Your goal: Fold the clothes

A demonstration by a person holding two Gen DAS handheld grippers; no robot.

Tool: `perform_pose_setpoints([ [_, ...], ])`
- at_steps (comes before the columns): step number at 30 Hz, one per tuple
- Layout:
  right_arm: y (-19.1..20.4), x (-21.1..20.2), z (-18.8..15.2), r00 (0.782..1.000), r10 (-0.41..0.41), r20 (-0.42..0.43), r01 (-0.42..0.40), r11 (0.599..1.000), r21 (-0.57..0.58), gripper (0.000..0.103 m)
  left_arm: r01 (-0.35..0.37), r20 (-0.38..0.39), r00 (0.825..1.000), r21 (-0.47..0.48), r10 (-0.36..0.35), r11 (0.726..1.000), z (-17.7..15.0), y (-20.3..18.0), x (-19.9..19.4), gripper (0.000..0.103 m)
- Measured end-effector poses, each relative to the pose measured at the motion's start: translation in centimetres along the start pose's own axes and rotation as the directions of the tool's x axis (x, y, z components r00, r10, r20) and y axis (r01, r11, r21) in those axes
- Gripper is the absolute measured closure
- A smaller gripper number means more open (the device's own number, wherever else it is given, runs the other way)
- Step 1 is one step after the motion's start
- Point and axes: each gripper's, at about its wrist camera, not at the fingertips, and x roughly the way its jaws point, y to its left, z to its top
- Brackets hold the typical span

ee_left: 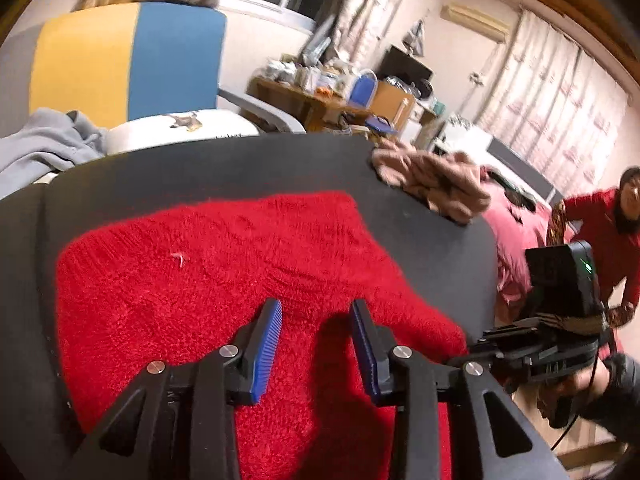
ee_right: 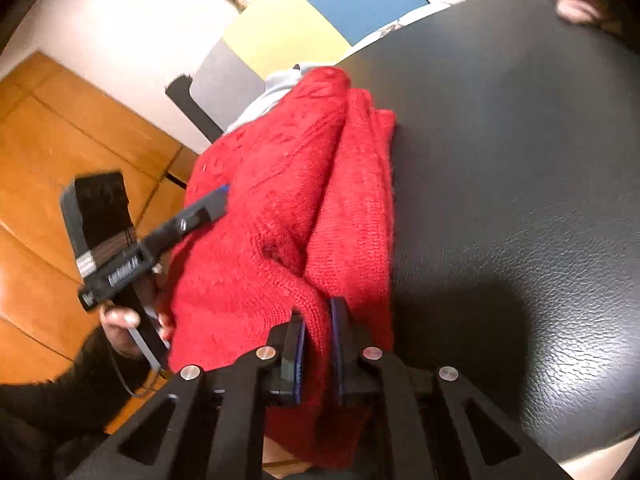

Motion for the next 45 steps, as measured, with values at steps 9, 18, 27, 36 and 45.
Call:
perform_pose_setpoints([
  [9, 10.1, -4.1, 3.2, 0.936, -0.226, 0.269, 0.319, 0.869, -0.379, 0.029, -0.017, 0.136, 0.99, -0.129, 0.035, 0.991, -1.6, 2.1, -5.9, 0.062],
  [18, 10.6, 6.1, 2.1, 0.959, -0.271, 0.086, 0.278, 0.829, -0.485, 0.02, -0.075, 0.183, 0.976, -0.244, 0.121, 0.967, -3.7, 6.9, -9.7, 0.061],
  [27, 8.9, 5.6, 0.9, 0.966, -0.208, 0.155, 0.258, 0.847, -0.465, 0.01, -0.169, -0.086, 0.982, -0.003, 0.168, 0.986, 0.6, 5.7, -0.8, 0.059],
  [36, 8.9, 6.5, 1.4, 0.964, -0.209, 0.165, 0.262, 0.852, -0.453, 0.008, -0.163, 0.042, 0.985, -0.114, 0.168, 0.98, 0.1, 5.6, -2.8, 0.061],
  [45, 9.8, 3.3, 2.1, 0.993, -0.105, 0.048, 0.115, 0.885, -0.451, 0.0, 0.008, 0.102, 0.994, -0.327, 0.026, 0.945, -3.6, 10.3, -9.3, 0.042],
])
